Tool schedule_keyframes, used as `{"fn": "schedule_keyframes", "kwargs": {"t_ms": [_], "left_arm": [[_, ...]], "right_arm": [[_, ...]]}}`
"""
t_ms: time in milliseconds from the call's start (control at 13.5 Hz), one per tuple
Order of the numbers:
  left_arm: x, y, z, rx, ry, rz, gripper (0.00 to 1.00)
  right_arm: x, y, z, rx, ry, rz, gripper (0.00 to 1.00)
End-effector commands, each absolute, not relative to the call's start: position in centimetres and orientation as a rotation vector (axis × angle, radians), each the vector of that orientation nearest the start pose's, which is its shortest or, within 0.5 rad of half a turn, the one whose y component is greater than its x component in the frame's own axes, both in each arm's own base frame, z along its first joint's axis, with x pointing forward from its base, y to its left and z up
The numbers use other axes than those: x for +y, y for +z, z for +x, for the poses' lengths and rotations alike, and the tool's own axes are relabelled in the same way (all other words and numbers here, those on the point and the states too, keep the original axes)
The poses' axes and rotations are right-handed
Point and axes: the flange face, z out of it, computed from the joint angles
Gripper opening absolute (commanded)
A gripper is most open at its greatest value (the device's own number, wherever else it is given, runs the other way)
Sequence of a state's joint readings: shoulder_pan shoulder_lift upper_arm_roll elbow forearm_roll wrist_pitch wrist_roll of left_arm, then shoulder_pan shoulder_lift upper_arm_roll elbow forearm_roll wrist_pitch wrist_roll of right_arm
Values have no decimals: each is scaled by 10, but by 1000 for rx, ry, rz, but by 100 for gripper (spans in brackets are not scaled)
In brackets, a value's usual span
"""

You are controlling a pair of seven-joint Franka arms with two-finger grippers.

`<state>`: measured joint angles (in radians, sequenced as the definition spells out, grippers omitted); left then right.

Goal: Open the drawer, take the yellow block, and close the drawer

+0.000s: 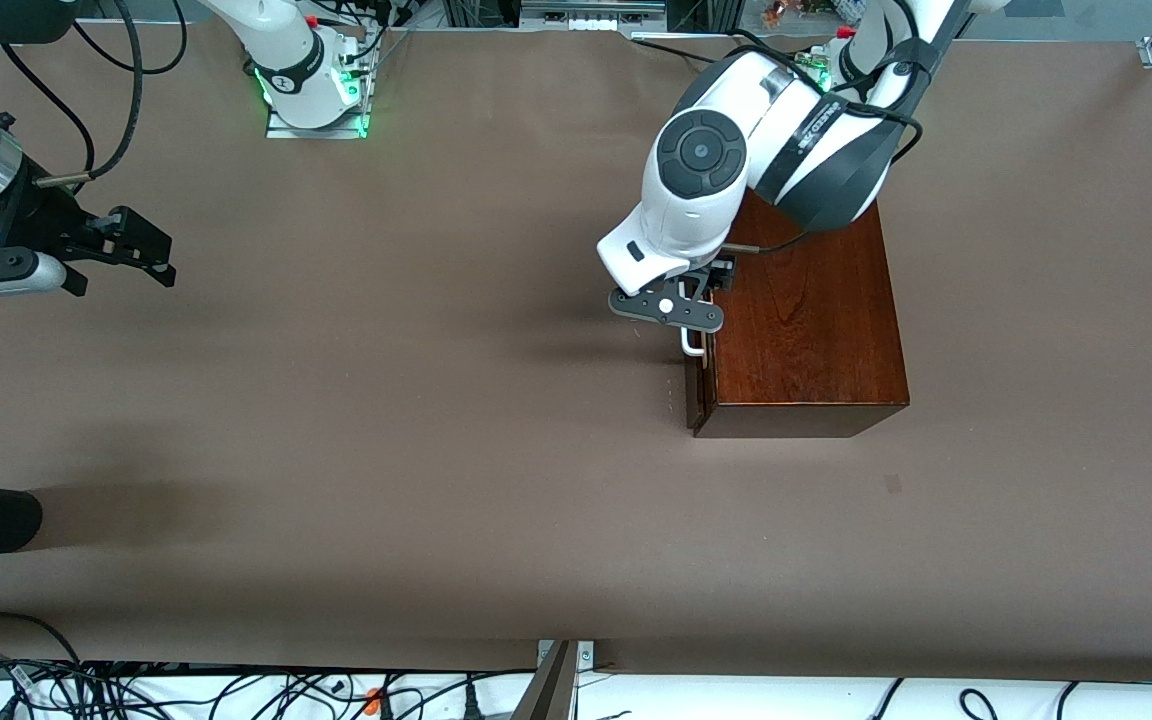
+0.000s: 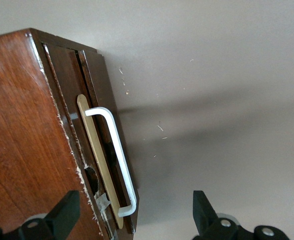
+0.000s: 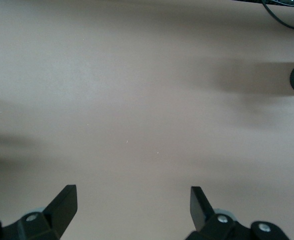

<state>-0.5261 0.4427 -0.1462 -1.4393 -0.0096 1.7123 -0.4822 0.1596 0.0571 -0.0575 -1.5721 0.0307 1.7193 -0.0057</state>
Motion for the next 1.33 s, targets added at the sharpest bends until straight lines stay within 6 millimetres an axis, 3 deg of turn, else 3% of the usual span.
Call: {"fn": "schedule_keyframes", "kwargs": {"t_ms": [0,296,519,667,1259], "left_arm": [[-429,405,520,219,280,-3035,100],[-447,376,503,216,235,-2931,100],[-441,360,501,159,210,-2877,100],[-450,349,492,113,183,-2878,100],[-452,317,481,105,164,-2827,100]], "right_arm": [[63,611,584,-149,-151,-3084,100],[63,610,584,-149,-148,-3084,100],[64,609,583,-152,-139,-3085,100],[64,610,583,-152,-139,-3085,100],[62,610,584,-147,-146,-3083,100]]}}
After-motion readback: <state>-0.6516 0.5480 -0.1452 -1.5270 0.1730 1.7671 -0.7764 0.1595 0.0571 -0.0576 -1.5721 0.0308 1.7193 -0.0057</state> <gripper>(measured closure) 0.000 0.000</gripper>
